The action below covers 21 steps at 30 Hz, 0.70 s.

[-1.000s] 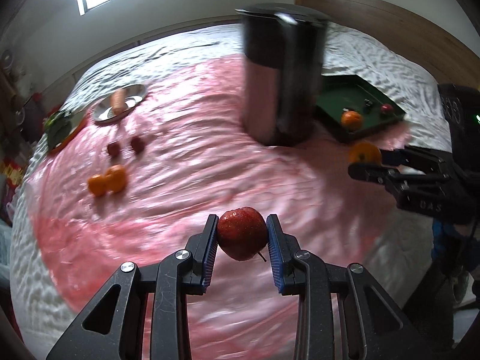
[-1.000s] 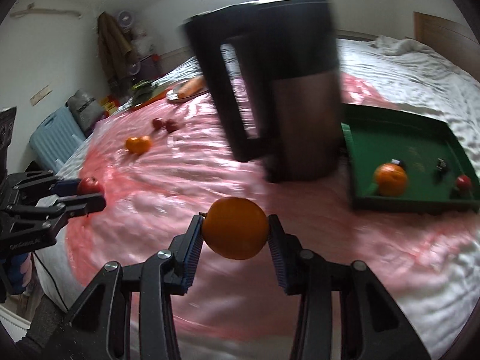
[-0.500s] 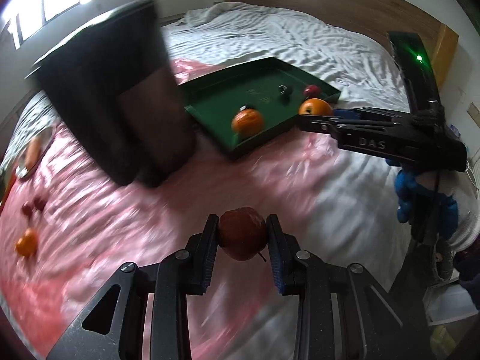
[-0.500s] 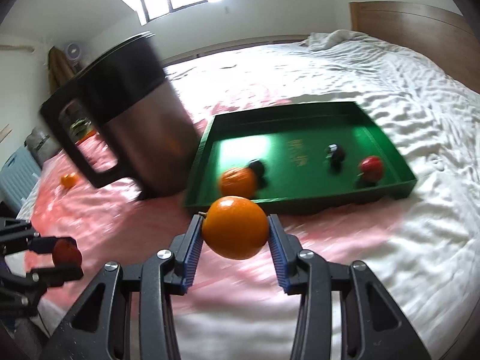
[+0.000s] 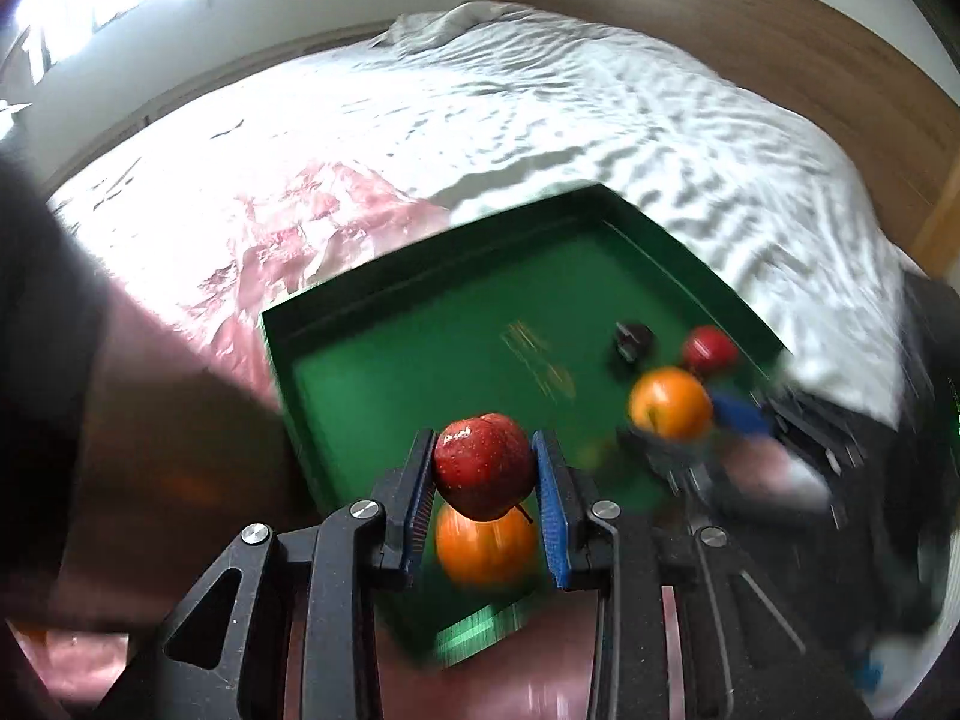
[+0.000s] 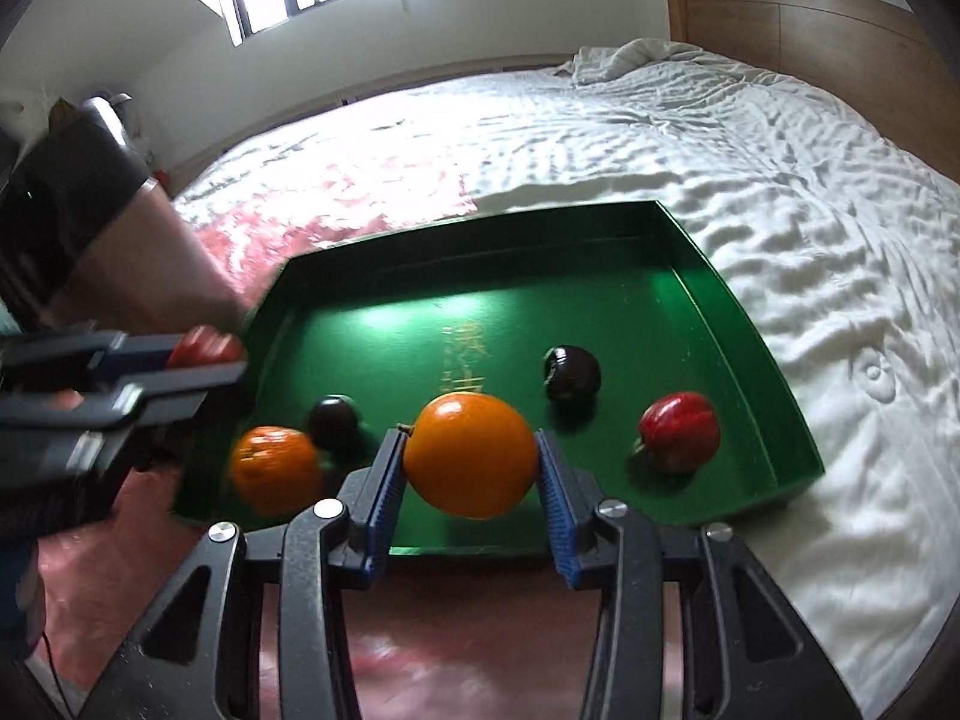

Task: Organize fruits
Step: 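Carry the red apple and tangerine in both tools to the green tray, then open the left tool over the tray while the right tool releases the tangerine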

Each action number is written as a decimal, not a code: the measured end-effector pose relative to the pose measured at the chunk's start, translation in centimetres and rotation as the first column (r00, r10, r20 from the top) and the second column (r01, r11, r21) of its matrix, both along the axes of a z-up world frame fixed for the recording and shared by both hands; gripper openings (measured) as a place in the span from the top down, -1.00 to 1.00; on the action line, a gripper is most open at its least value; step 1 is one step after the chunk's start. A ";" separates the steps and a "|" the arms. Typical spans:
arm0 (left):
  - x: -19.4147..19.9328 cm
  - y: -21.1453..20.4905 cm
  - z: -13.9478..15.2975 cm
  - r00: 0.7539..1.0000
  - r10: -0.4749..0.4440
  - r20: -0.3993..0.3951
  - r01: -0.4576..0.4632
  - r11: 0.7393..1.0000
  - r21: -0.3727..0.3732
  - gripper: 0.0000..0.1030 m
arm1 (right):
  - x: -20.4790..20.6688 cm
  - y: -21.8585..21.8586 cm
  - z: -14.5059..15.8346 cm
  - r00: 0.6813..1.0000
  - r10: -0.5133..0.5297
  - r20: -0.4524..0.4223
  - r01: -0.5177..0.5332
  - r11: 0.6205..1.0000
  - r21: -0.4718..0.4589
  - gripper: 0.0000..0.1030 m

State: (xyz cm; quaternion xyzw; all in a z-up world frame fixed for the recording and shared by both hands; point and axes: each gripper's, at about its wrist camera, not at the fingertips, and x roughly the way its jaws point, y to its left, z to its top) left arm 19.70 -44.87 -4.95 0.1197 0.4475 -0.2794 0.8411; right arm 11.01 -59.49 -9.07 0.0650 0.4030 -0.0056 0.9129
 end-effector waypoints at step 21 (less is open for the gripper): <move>7.5 -3.1 -6.2 0.989 0.140 -0.044 -0.135 0.987 0.092 0.45 | 4.1 -3.8 -1.9 0.994 -0.105 -0.005 0.104 0.990 -0.094 -0.39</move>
